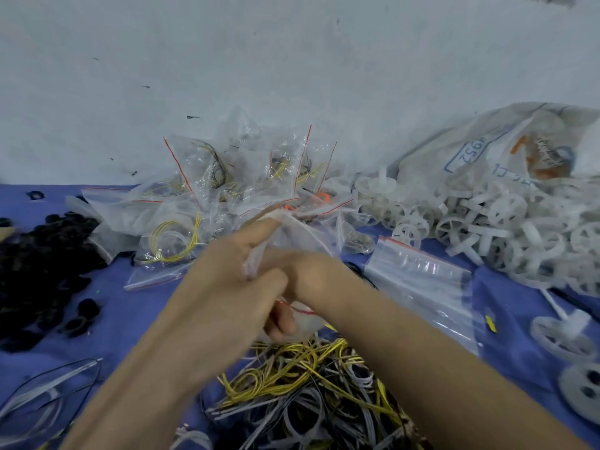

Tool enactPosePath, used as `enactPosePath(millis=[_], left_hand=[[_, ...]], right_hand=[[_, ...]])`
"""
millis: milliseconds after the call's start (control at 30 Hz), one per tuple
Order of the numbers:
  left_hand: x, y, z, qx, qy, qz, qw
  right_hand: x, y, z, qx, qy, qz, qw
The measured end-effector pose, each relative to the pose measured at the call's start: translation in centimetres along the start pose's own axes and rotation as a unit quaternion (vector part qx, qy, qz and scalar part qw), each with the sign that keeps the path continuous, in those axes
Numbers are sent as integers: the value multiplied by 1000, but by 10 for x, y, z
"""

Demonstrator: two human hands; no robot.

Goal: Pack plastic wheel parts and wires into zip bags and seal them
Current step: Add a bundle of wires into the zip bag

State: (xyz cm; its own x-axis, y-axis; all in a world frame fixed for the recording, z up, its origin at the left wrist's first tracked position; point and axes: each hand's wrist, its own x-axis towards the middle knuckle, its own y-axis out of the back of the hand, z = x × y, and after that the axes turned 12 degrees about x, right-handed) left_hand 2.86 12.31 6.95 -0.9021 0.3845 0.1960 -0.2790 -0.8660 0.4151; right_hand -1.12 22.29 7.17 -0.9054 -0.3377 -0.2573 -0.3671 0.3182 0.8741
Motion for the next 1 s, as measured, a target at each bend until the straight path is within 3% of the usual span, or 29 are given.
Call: enactPosePath(millis=[67, 133, 200, 267, 300, 333, 400, 500, 600, 700, 800, 867, 900, 967, 1000], left_hand=[[2, 9, -2, -52, 0, 48, 998], [7, 17, -6, -99, 3, 94, 991], [11, 22, -13, -122, 12, 106, 987], [13, 23, -17, -124, 17, 102, 987], [13, 23, -18, -123, 18, 101, 987], [13, 21, -20, -119, 19, 97, 988], [12, 20, -20, -120, 24, 93, 988], [13, 20, -20, -118, 25, 94, 988], [15, 21, -22, -114, 26, 100, 988], [15, 25, -24, -115, 24, 105, 988], [13, 27, -25, -109, 21, 101, 989], [13, 27, -25, -106, 14, 104, 989], [14, 26, -25, -103, 12, 104, 989], [14, 25, -25, -97, 11, 97, 991], [13, 22, -23, -94, 6, 90, 992]], right_hand=[[-2, 12, -2, -13, 56, -36, 998], [-18, 36, 9, 78, 146, 3, 986], [-32, 64, 35, 298, 205, 92, 928], [-16, 76, 80, 397, 122, 256, 873], [1, 73, 104, 358, 36, 326, 874], [19, 62, 126, 264, -57, 343, 900], [49, 23, 169, 114, -158, 266, 944], [65, -22, 216, 107, -181, 220, 953], [73, -31, 227, 81, -179, 280, 940], [73, -20, 210, 154, -135, 413, 887], [48, 8, 169, 380, -27, 507, 773], [19, 27, 128, 531, 94, 476, 695], [3, 35, 107, 567, 167, 430, 682], [-28, 44, 65, 579, 289, 282, 709], [-38, 45, 46, 561, 305, 204, 742]])
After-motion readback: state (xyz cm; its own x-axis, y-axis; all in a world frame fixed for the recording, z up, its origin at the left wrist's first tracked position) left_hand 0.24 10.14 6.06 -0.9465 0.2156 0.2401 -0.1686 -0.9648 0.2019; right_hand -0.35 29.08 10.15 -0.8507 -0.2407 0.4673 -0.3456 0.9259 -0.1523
